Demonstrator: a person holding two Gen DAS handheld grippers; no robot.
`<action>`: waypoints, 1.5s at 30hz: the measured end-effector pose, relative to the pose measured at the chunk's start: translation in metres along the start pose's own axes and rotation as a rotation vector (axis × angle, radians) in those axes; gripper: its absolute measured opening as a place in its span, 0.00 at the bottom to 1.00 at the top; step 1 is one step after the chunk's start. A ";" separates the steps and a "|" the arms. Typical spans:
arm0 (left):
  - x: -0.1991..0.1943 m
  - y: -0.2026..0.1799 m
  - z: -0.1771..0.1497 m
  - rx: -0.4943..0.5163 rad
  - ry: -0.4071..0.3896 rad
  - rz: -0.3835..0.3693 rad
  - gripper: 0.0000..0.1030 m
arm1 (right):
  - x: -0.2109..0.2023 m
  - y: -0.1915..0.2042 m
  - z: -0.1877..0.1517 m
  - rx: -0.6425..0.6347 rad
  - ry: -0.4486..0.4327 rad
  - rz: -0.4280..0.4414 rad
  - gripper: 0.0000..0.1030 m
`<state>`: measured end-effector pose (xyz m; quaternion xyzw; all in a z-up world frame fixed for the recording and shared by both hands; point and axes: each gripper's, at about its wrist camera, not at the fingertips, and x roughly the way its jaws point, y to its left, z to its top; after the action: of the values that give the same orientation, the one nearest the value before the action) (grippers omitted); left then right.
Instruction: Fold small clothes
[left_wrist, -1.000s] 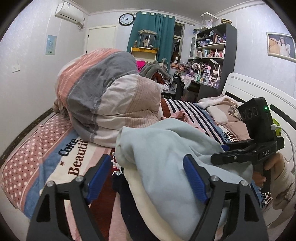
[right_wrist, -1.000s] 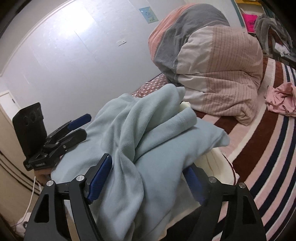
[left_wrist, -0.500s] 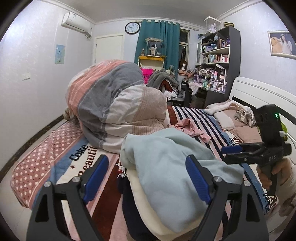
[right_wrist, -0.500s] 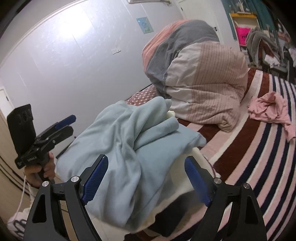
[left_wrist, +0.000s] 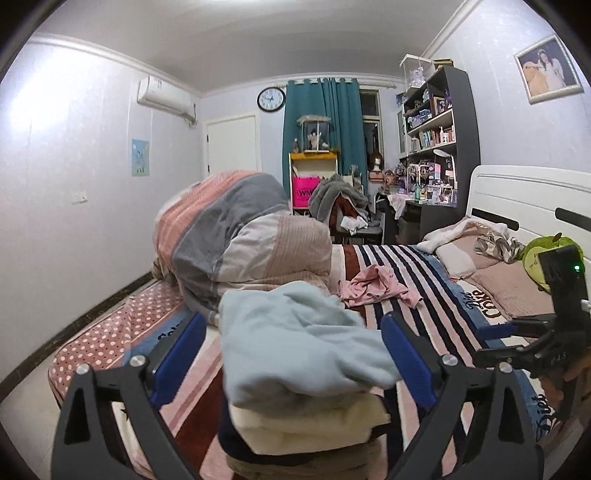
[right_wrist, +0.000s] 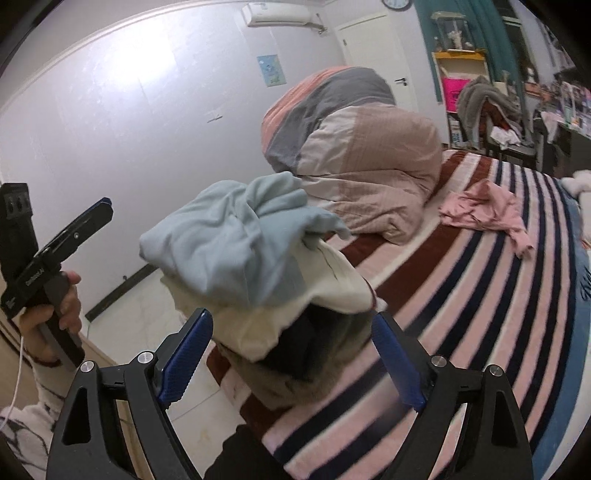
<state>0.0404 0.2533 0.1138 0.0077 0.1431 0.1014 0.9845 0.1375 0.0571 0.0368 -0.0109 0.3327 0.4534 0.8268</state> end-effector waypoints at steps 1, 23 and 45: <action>-0.003 -0.006 -0.001 0.005 -0.008 0.008 0.93 | -0.009 -0.003 -0.007 0.003 -0.010 -0.010 0.83; 0.052 -0.237 -0.105 0.009 -0.010 -0.122 0.99 | -0.150 -0.096 -0.155 0.045 -0.267 -0.649 0.96; 0.062 -0.230 -0.115 0.011 0.019 -0.105 0.99 | -0.152 -0.102 -0.164 0.066 -0.263 -0.617 0.95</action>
<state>0.1109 0.0391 -0.0240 0.0047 0.1534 0.0490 0.9869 0.0702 -0.1682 -0.0343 -0.0255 0.2186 0.1683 0.9608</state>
